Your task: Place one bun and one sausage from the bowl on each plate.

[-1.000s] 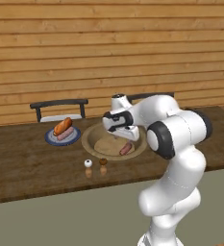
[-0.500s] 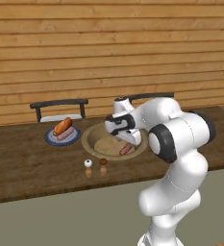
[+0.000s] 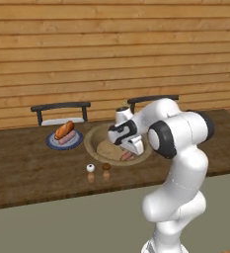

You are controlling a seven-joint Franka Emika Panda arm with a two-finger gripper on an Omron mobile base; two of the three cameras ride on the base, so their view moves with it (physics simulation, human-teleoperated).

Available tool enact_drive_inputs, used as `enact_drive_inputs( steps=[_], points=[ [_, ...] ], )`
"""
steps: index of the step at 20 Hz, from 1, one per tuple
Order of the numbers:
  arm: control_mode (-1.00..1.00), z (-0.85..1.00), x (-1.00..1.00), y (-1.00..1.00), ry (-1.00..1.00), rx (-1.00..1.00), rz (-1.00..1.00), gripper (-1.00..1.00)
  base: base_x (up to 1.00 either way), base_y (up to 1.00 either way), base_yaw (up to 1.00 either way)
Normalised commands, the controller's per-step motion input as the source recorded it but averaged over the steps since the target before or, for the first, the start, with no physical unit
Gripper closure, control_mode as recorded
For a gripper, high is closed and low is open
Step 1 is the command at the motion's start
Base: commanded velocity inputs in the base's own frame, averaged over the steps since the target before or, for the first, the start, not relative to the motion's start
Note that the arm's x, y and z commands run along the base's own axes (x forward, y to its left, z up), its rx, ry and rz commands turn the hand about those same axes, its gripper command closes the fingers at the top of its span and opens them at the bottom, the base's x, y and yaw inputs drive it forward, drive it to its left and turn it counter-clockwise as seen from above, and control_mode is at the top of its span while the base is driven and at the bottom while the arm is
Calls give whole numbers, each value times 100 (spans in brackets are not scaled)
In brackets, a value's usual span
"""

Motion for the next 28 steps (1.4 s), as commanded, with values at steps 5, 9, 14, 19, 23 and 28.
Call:
enact_drive_inputs(
  steps=[5,9,14,19,23,28],
  points=[
    [-100,-12,13,28,0,0,0,100,0,0,0],
    [-100,57,0,2,-4,0,-1,100,0,0,0],
    [-100,100,-9,-73,-15,0,-2,100,0,0,0],
    [-100,61,-4,-100,-14,5,0,100,0,0,0],
    [-100,12,10,-100,-5,12,0,100,0,0,0],
    [-100,1,48,-100,-1,12,1,100,0,0,0]
  ],
)
